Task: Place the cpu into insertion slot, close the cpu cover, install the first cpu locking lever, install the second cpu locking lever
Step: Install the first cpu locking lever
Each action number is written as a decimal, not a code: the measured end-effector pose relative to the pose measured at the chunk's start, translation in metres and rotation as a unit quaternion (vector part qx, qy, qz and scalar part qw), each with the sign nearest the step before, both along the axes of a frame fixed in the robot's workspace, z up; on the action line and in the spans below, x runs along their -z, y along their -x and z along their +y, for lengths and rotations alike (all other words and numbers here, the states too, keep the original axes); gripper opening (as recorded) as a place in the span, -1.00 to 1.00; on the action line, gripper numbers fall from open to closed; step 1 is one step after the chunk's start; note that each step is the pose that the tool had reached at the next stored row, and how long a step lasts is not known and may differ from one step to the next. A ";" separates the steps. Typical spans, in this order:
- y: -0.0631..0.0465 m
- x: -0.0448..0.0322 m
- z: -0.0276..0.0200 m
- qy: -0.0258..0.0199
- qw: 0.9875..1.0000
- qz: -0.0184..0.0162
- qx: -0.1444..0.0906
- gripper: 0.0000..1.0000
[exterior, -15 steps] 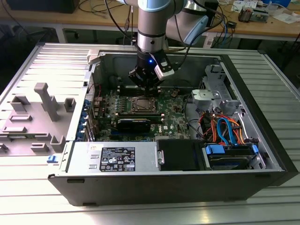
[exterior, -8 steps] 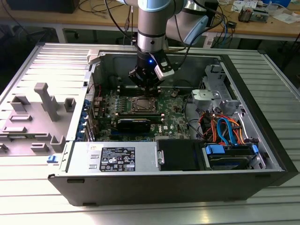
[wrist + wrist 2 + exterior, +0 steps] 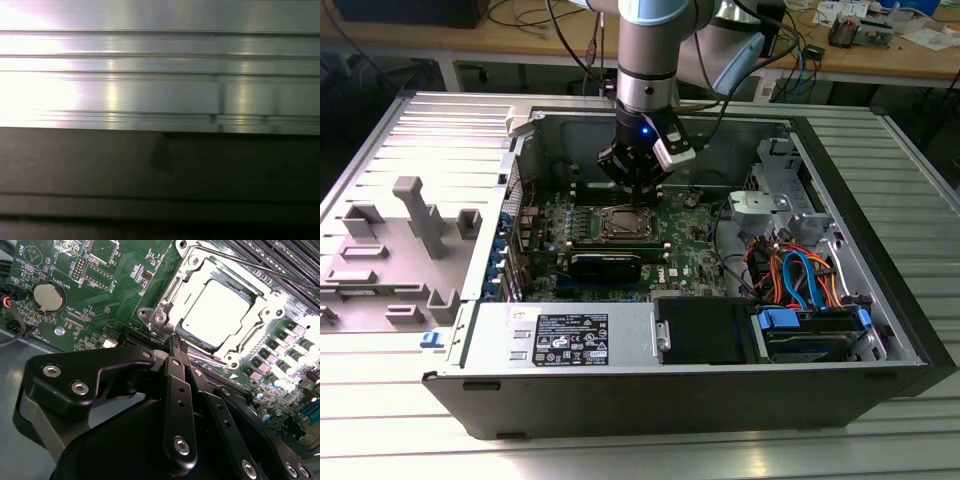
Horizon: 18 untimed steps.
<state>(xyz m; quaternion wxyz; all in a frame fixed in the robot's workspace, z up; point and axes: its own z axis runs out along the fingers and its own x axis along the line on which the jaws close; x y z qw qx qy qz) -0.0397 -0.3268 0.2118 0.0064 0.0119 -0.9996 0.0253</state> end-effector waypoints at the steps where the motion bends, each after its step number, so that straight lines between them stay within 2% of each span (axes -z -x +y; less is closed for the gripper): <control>1: 0.000 0.0000 0.0000 0.000 1.000 0.000 0.000 -0.78; 18: 0.000 0.0047 0.0001 0.000 1.000 0.000 0.000 -0.78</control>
